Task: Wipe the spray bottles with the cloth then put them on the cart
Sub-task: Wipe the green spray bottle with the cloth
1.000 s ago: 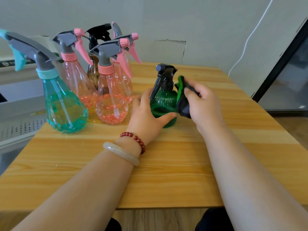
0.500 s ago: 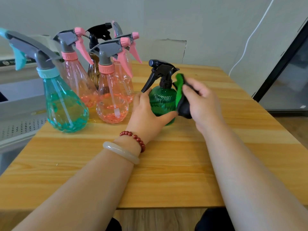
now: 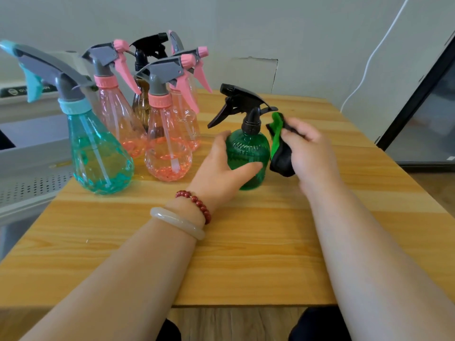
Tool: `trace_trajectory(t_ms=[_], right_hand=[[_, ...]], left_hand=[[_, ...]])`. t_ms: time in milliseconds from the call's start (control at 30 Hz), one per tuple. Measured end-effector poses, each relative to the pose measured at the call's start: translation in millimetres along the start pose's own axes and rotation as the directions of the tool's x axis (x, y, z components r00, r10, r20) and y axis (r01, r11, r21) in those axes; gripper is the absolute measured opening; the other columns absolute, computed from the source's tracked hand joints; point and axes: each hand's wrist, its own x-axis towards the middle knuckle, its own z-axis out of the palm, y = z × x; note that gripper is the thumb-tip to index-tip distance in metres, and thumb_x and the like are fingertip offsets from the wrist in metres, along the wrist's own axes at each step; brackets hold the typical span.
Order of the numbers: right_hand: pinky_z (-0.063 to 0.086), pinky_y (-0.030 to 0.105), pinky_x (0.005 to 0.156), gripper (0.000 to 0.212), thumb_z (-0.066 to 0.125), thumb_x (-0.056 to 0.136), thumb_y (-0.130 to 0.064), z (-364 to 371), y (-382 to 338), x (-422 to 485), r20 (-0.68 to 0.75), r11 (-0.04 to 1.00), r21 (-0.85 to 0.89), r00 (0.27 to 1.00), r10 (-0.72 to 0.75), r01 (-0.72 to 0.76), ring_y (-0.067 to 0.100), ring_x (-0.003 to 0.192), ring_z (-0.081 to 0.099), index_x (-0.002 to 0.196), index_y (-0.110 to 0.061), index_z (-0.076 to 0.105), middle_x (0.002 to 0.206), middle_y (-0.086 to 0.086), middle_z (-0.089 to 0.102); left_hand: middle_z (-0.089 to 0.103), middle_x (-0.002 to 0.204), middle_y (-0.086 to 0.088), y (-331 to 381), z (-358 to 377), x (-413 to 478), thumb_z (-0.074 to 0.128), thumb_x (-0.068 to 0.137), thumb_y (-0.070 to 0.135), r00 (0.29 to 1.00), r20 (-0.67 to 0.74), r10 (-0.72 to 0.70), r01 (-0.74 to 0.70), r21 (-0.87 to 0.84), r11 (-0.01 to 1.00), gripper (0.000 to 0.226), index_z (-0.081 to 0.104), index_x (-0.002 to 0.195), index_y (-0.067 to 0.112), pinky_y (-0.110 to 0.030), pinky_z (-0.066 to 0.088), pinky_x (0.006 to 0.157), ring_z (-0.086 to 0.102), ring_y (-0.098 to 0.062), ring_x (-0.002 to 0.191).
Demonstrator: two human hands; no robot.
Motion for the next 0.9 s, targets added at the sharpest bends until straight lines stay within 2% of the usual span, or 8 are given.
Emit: trace_trajectory(t_ms=[100, 300, 367, 467, 567, 667, 800, 900], right_hand=[[0.048, 0.011, 0.079, 0.037, 0.054, 0.095, -0.003, 2.2, -0.7, -6.5, 0.168, 0.988, -0.112, 0.982, -0.084, 0.104, -0.007, 0.091, 0.065, 0.097, -0.037, 0.069, 0.090, -0.024, 0.071], [0.041, 0.020, 0.077, 0.027, 0.054, 0.096, -0.013, -1.1, 6.4, -1.9, 0.105, 0.913, -0.406, 0.990, 0.095, -0.044, 0.010, 0.098, 0.059, 0.100, -0.036, 0.068, 0.099, -0.014, 0.065], [0.041, 0.021, 0.081, 0.027, 0.056, 0.095, -0.012, -1.3, 5.2, -2.0, 0.046, 0.928, -0.369, 0.995, 0.085, -0.062, 0.010, 0.098, 0.060, 0.090, -0.037, 0.066, 0.094, -0.016, 0.066], [0.047, 0.018, 0.081, 0.033, 0.059, 0.093, -0.007, -1.5, -6.4, -1.5, -0.008, 0.996, -0.085, 1.000, -0.022, 0.021, -0.002, 0.087, 0.065, 0.079, -0.036, 0.068, 0.079, -0.024, 0.070], [0.050, 0.016, 0.080, 0.037, 0.057, 0.095, -0.007, -0.3, -7.9, -5.8, 0.140, 0.988, -0.105, 0.986, -0.095, 0.110, -0.009, 0.082, 0.065, 0.081, -0.040, 0.069, 0.078, -0.028, 0.070], [0.051, 0.020, 0.085, 0.038, 0.056, 0.094, -0.008, -2.0, -6.5, -3.8, 0.152, 0.979, -0.181, 0.987, -0.062, 0.089, -0.008, 0.085, 0.064, 0.081, -0.042, 0.069, 0.080, -0.029, 0.070], [0.051, 0.030, 0.080, 0.028, 0.057, 0.090, -0.015, -9.9, -0.9, 1.2, 0.115, 0.924, -0.372, 0.983, 0.144, -0.092, 0.014, 0.091, 0.064, 0.077, -0.036, 0.069, 0.087, -0.012, 0.070], [0.051, 0.031, 0.083, 0.017, 0.061, 0.089, -0.015, -12.3, -2.6, 0.9, 0.051, 0.942, -0.303, 0.985, 0.166, -0.143, 0.018, 0.096, 0.065, 0.090, -0.029, 0.071, 0.095, -0.006, 0.071]], left_hand=[[0.031, 0.148, -0.002, 3.1, 7.5, -0.5, 0.076, 0.077, 0.054, 0.995, -0.081, 0.056, -0.040, 0.192, 0.981, 0.101, 0.021, 0.154, 0.017, -0.031, 0.031, 0.115, 0.034, -0.015, 0.138], [0.036, 0.145, 0.001, 3.7, 0.9, -0.1, 0.075, 0.082, 0.044, 0.988, -0.141, 0.060, -0.027, 0.225, 0.974, 0.094, 0.023, 0.156, 0.018, -0.020, 0.031, 0.106, 0.038, -0.012, 0.134], [0.042, 0.148, 0.004, 2.9, -2.4, -1.1, 0.076, 0.084, 0.035, 0.995, -0.097, 0.037, -0.025, 0.122, 0.992, 0.092, 0.020, 0.157, 0.018, -0.028, 0.037, 0.112, 0.042, -0.012, 0.135], [0.045, 0.144, 0.008, 3.3, 0.1, -4.2, 0.074, 0.087, 0.025, 0.999, -0.031, 0.020, -0.021, -0.014, 1.000, 0.085, 0.022, 0.155, 0.021, -0.034, 0.042, 0.111, 0.045, -0.005, 0.127], [0.039, 0.141, 0.007, 5.9, 8.9, -3.9, 0.077, 0.081, 0.041, 0.998, -0.040, 0.050, -0.045, 0.111, 0.993, 0.093, 0.023, 0.155, 0.020, -0.026, 0.034, 0.112, 0.039, -0.006, 0.130], [0.032, 0.133, 0.005, 6.7, 8.3, -2.7, 0.075, 0.077, 0.052, 0.990, -0.116, 0.082, -0.055, 0.218, 0.974, 0.093, 0.030, 0.153, 0.026, -0.021, 0.031, 0.109, 0.035, -0.008, 0.125], [0.040, 0.128, 0.012, 5.0, -4.1, -3.4, 0.075, 0.085, 0.036, 0.997, -0.075, 0.024, -0.020, 0.043, 0.999, 0.087, 0.024, 0.155, 0.028, -0.026, 0.038, 0.108, 0.043, -0.003, 0.120], [0.052, 0.123, 0.018, 4.8, -8.4, -4.1, 0.073, 0.082, 0.029, 0.999, -0.036, -0.018, 0.011, -0.203, 0.979, 0.078, 0.032, 0.149, 0.027, -0.036, 0.048, 0.105, 0.056, -0.002, 0.115]])
